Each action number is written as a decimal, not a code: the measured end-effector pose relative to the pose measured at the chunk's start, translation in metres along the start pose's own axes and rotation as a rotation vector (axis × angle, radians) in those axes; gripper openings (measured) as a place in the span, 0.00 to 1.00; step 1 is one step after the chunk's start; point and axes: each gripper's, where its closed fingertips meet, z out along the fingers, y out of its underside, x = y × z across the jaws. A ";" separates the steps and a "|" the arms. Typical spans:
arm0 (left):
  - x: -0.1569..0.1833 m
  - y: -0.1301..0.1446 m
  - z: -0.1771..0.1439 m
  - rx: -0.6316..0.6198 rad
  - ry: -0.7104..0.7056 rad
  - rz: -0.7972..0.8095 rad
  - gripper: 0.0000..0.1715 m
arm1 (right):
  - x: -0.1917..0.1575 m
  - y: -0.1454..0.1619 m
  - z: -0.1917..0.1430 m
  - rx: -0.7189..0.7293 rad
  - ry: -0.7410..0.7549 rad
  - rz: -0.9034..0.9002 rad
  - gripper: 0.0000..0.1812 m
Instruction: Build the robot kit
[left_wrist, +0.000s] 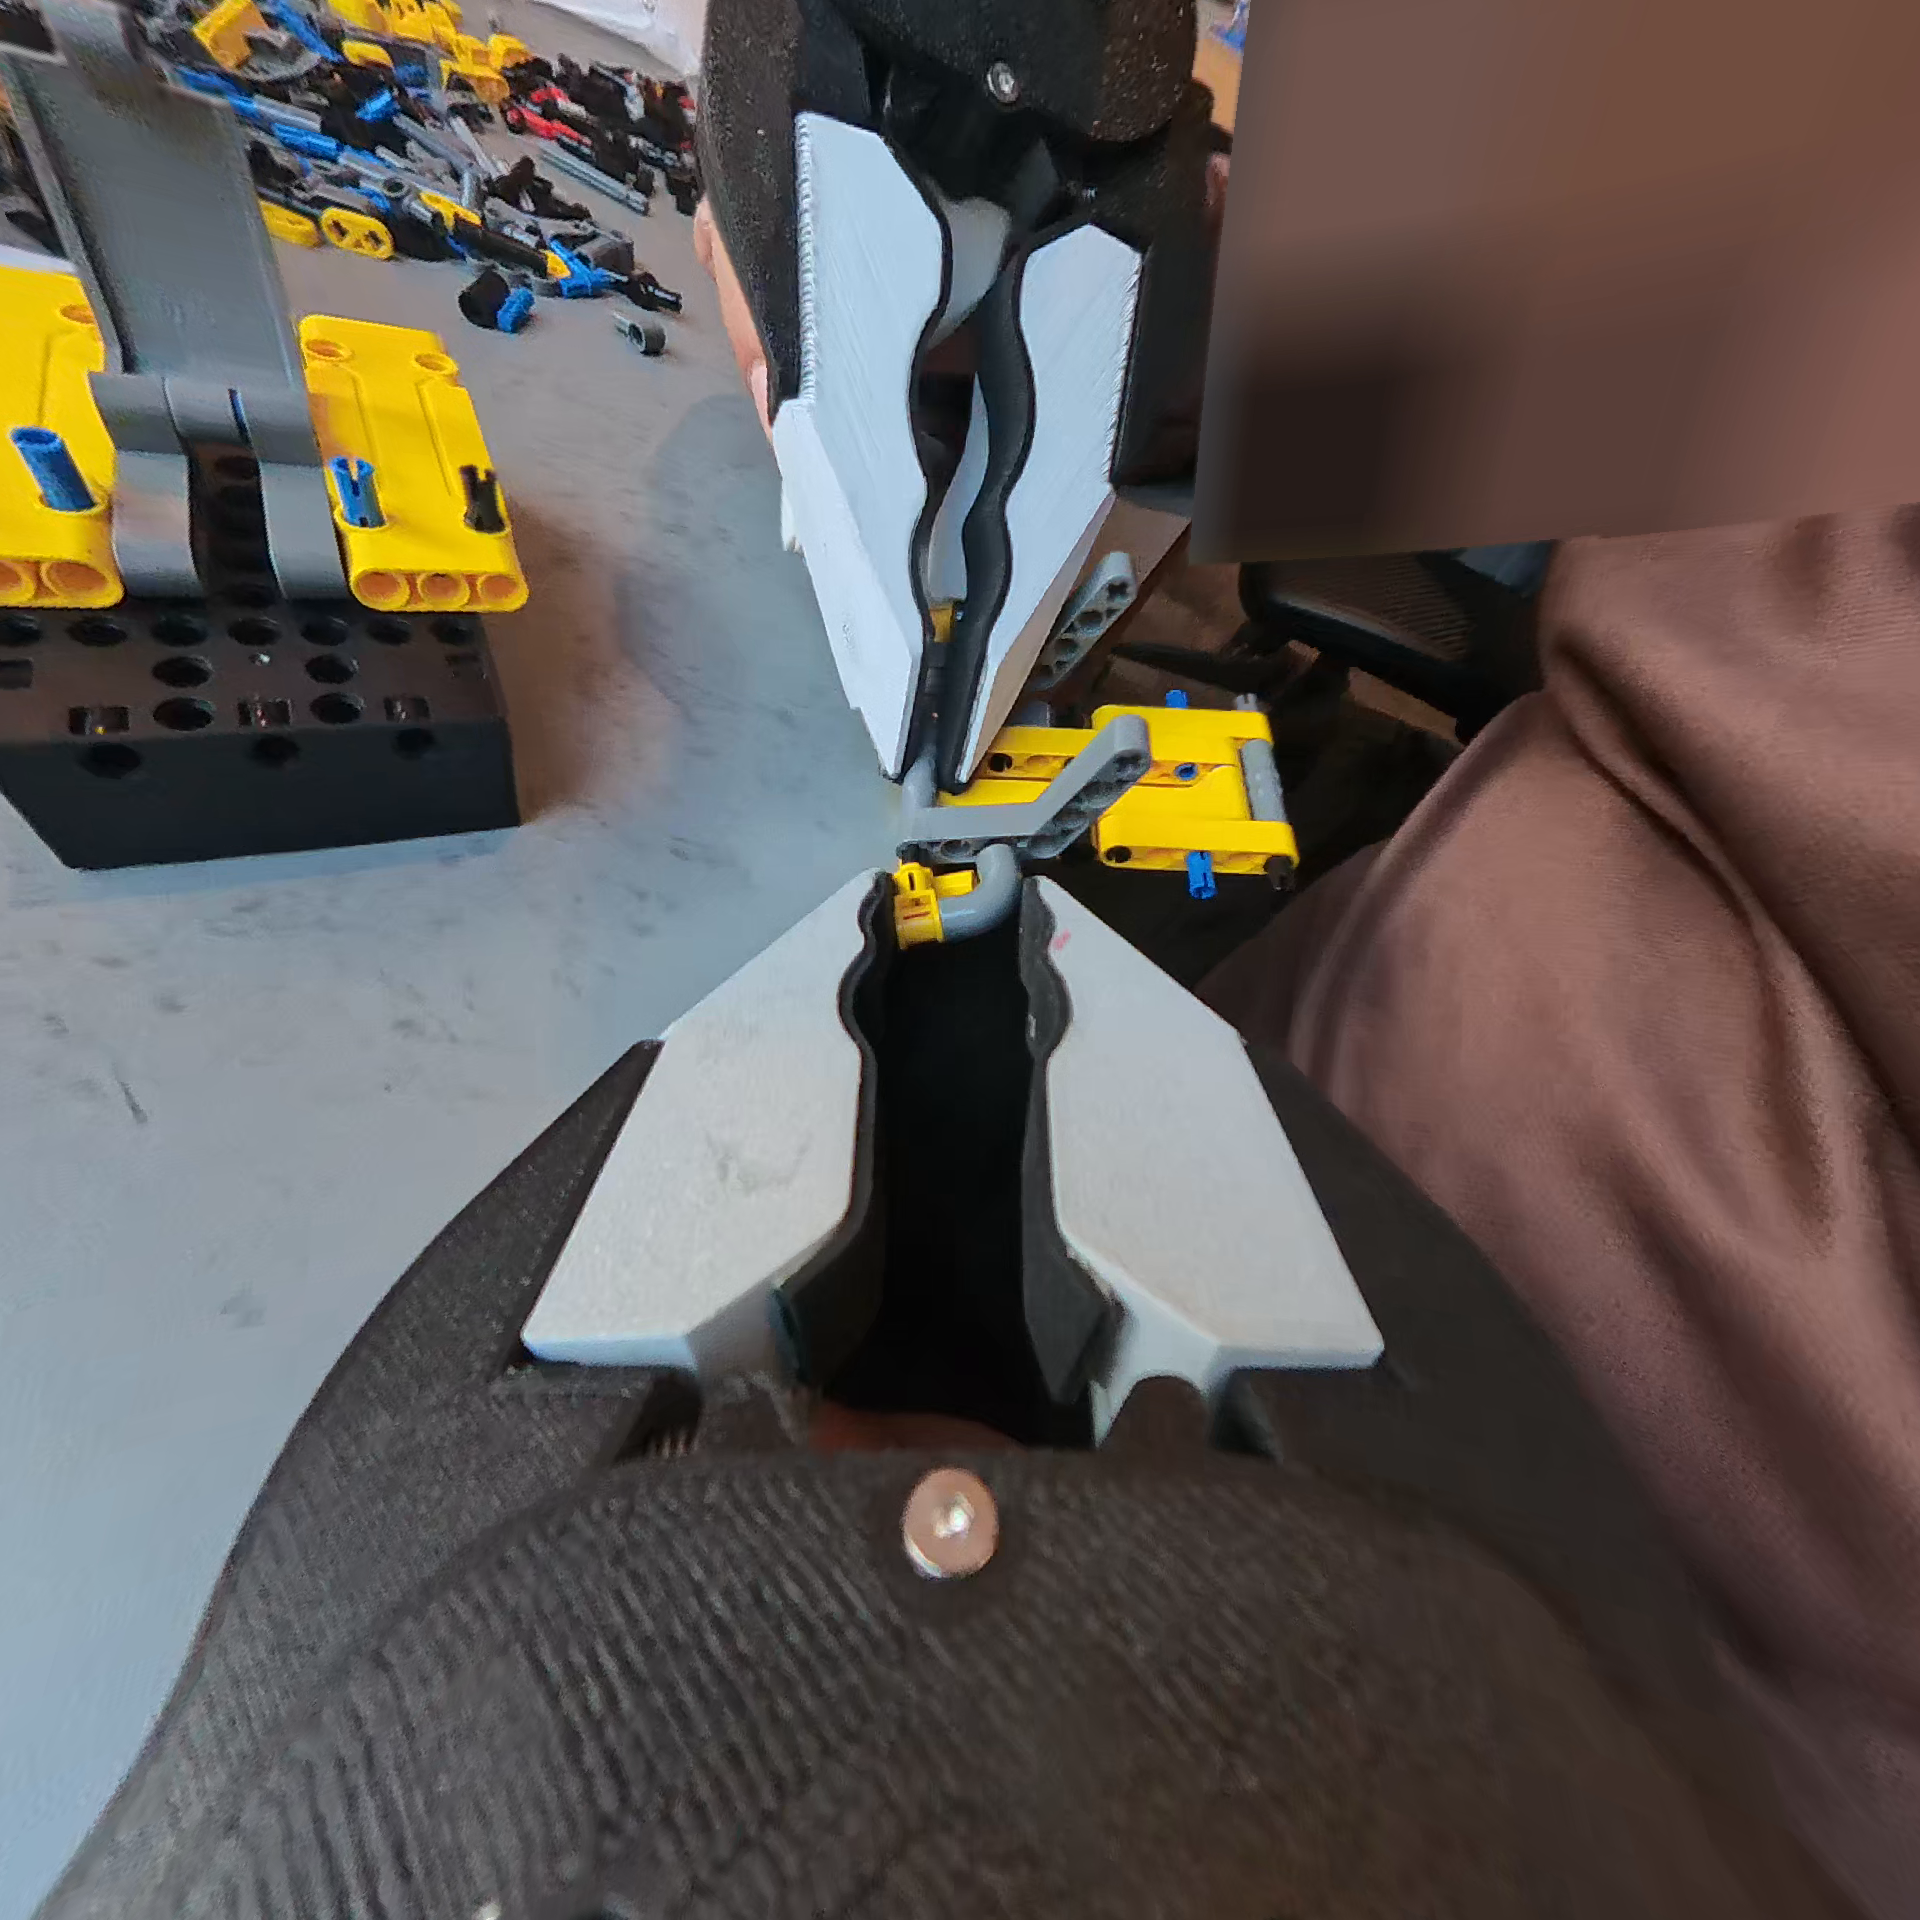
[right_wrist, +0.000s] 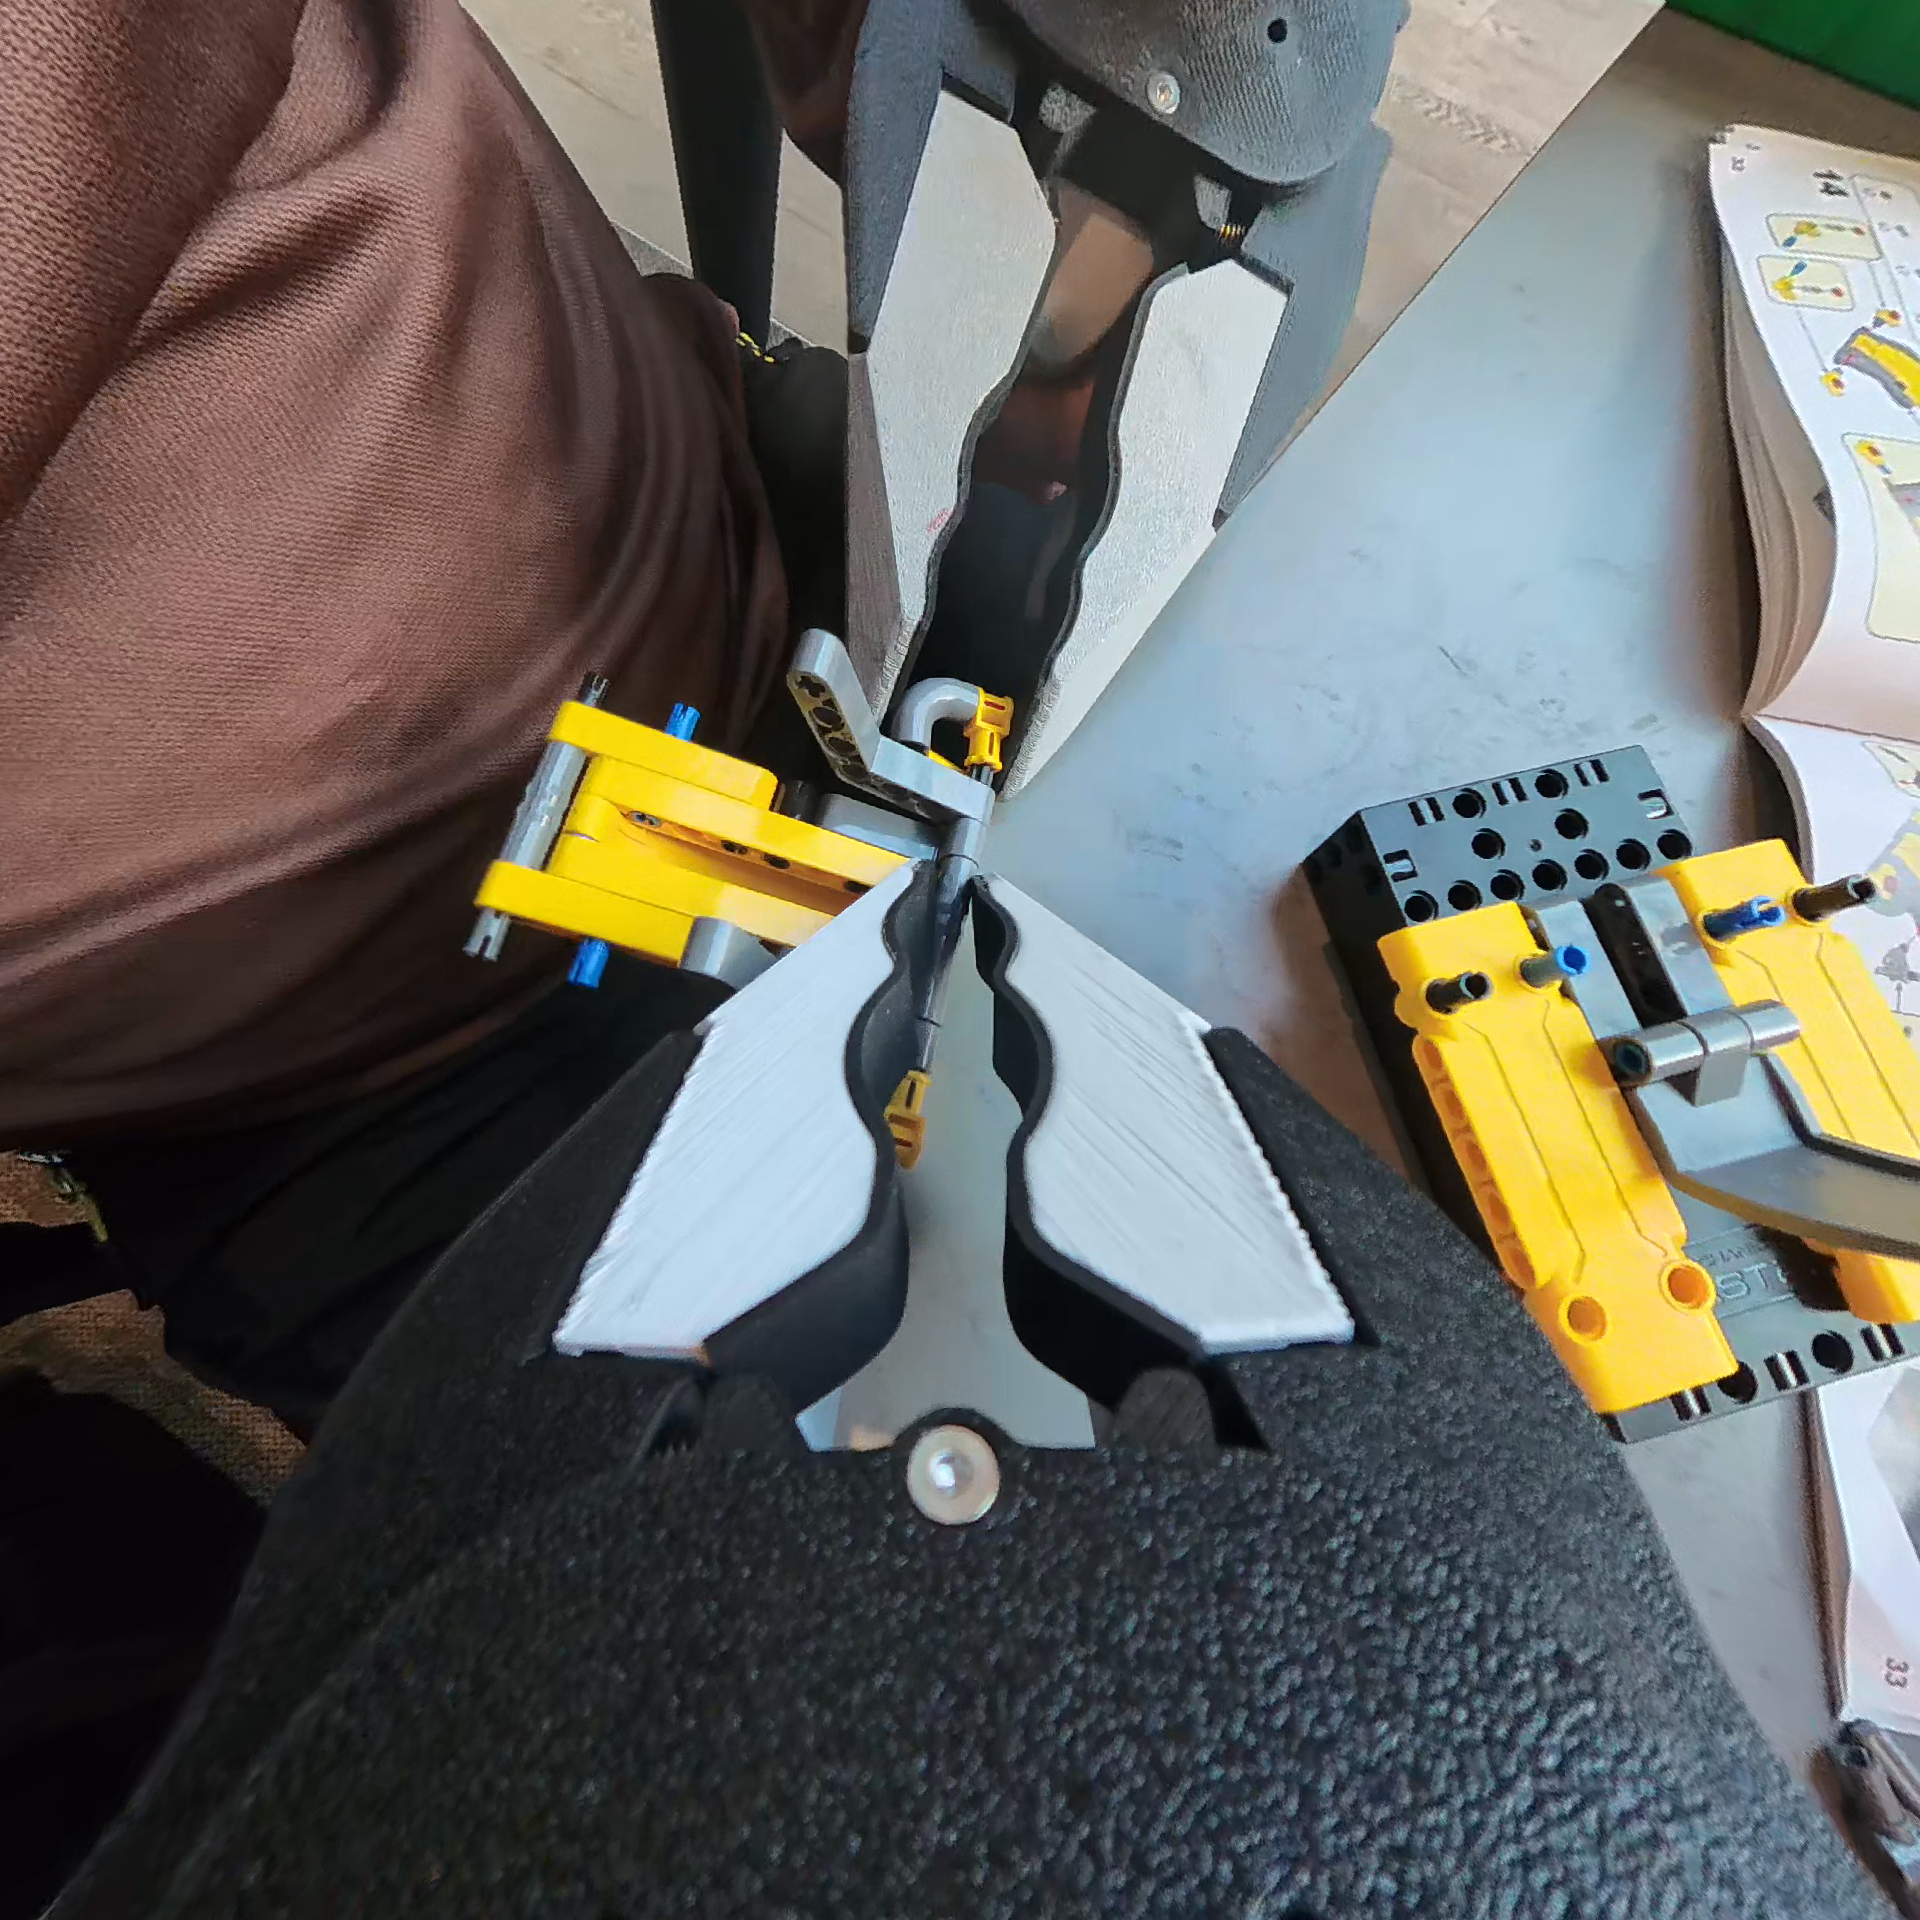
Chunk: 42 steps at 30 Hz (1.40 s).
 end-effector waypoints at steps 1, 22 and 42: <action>0.001 0.000 0.000 -0.019 -0.012 0.015 0.12 | 0.000 0.000 -0.001 0.003 0.001 -0.004 0.03; -0.020 -0.022 0.023 -0.175 0.008 0.106 0.13 | 0.020 0.019 -0.026 0.023 0.061 0.074 0.03; -0.024 -0.030 0.008 -0.072 -0.180 0.369 0.13 | 0.024 0.015 -0.031 0.077 0.044 0.142 0.07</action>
